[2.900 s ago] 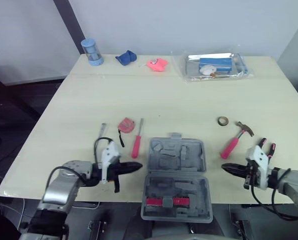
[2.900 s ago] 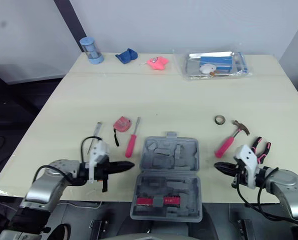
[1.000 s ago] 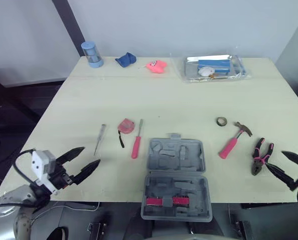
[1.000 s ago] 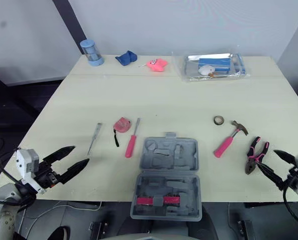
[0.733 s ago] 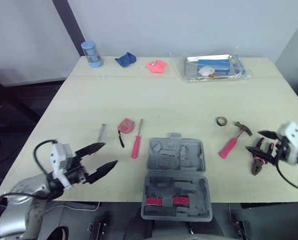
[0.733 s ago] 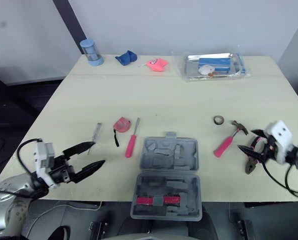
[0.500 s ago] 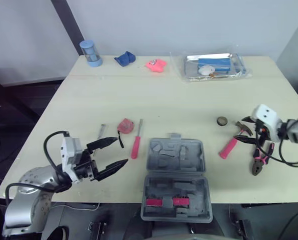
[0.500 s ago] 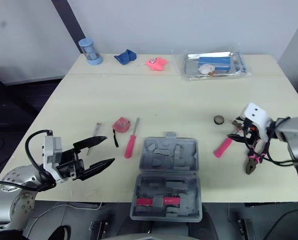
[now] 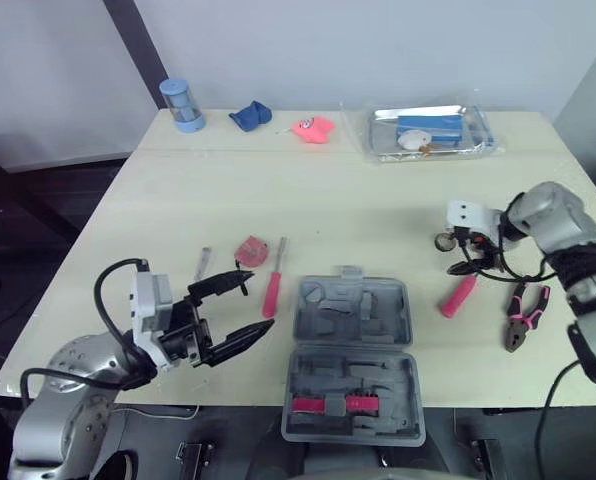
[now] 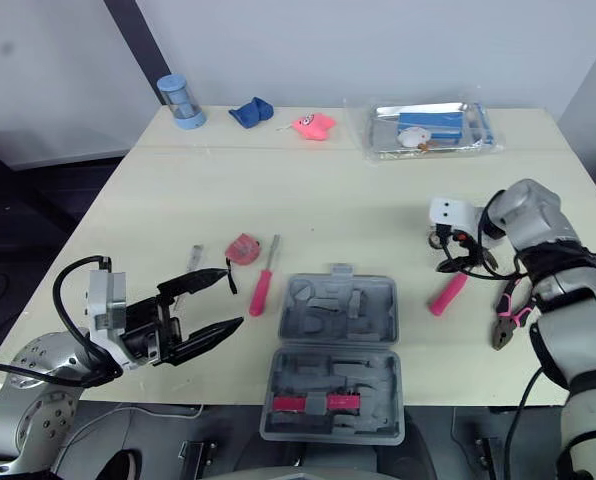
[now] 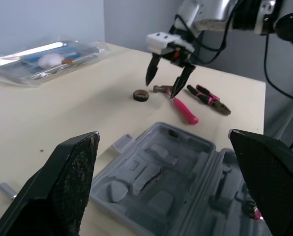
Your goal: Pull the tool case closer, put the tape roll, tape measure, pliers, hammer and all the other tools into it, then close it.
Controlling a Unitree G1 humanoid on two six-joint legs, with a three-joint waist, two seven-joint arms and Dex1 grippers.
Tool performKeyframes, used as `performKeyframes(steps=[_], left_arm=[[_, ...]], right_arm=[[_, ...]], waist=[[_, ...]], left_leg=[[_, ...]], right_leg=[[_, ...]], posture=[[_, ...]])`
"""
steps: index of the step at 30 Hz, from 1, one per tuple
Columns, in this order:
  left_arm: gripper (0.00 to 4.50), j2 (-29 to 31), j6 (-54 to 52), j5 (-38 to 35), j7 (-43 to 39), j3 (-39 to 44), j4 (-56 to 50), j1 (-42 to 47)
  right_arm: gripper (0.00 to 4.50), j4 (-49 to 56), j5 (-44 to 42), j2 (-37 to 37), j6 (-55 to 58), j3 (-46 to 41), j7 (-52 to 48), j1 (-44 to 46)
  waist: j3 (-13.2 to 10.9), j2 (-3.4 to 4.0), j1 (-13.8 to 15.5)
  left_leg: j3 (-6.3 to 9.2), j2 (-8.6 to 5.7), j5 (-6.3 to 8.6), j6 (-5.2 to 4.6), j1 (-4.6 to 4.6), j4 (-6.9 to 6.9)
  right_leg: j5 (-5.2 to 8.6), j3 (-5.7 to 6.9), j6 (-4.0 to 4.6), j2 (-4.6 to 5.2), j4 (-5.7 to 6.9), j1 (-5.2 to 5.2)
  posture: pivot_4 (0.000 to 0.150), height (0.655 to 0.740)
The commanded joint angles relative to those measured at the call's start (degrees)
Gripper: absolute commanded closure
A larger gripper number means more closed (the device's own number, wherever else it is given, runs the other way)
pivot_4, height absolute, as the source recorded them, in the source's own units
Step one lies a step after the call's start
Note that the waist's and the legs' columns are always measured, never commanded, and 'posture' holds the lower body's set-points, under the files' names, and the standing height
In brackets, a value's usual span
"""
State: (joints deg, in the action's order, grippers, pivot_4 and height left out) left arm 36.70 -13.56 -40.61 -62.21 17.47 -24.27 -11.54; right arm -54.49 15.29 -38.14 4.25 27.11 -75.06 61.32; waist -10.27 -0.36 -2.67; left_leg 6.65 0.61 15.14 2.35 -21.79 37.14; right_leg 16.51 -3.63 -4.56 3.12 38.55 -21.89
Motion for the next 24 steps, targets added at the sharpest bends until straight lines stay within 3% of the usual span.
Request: performKeyframes(steps=[1, 10, 24], left_arm=[[0.0, 0.0, 0.0, -1.6, 0.8, 1.5, -2.3, -0.5], [0.0, -0.2, -0.7, -3.7, 3.0, 2.1, -3.9, -0.8], [0.0, -1.4, -1.0, -5.3, 6.7, 2.7, -8.2, -3.1]], right_arm=[[0.06, -5.1, 3.2, 1.3, -3.2, 0.7, 1.8, 3.9], [0.06, -16.3, 9.3, 6.5, -5.0, 2.1, 5.5, 9.5], [0.06, -21.4, 13.0, 10.2, -4.6, 1.8, 7.5, 10.7]], waist=[[0.0, 0.01, 0.1], [0.0, 0.03, 0.0], [0.0, 0.05, -1.4]], left_leg=[[0.0, -0.01, 0.0, 0.0, -0.01, 0.0], [-0.01, -0.01, -0.01, 0.02, -0.03, -0.01], [-0.04, -0.02, -0.01, 0.03, -0.08, -0.02]], right_leg=[[0.0, 0.0, 0.0, 0.01, 0.0, 0.0], [0.0, -0.01, 0.01, 0.01, 0.01, -0.06], [0.0, -0.07, 0.02, 0.0, 0.23, -0.23]], posture=[[0.15, 0.74], [0.15, 0.74], [0.15, 0.74]])
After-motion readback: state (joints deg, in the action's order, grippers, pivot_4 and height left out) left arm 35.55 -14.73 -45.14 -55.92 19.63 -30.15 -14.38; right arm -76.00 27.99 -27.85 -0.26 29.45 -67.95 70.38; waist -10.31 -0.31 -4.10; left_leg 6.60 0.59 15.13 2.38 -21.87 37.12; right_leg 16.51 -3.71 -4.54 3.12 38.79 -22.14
